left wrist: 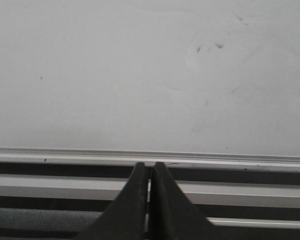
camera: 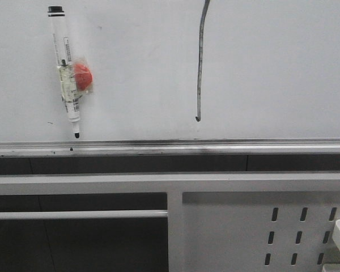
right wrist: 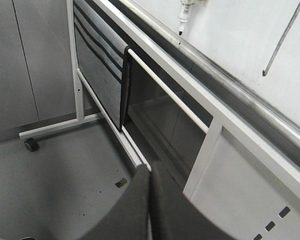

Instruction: Write number 1 on whiteboard

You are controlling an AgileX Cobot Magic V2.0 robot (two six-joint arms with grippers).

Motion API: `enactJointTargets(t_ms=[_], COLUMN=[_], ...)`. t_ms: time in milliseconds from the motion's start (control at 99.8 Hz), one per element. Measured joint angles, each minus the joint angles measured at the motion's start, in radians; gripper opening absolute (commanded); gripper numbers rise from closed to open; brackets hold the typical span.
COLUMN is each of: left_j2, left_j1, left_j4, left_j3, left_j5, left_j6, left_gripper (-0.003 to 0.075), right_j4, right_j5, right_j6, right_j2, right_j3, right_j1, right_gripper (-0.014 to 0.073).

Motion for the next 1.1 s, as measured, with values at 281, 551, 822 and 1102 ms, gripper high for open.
enactJointTargets(t_ms=[281,551,822,1102], left_j2=[0.000,0.000,0.000,0.000], left_j1=[0.018,0.018,0.019,0.019], left_j4=[0.012,0.036,0.036,0.036], left_j3=[0.020,0.020,0.020,0.020], left_j5=[0.052,0.096,0.096,0.097], left_j6=[0.004,0.004,0.004,0.004], left_gripper=[-0.0020,-0.0020,-0.0020,-0.0020], right_j4=[0.000,0.000,0.000,0.000], right_j5=[0.002,0.004,0.004,0.005], right_j6=[0.000,0.000,0.000,0.000], right_j2=[0.000,0.000,0.000,0.000], right_j3=[0.000,0.000,0.000,0.000], right_j1=[0.000,0.000,0.000,0.000], right_gripper=[-0.0069,-0.0069,-0.0069,-0.0069])
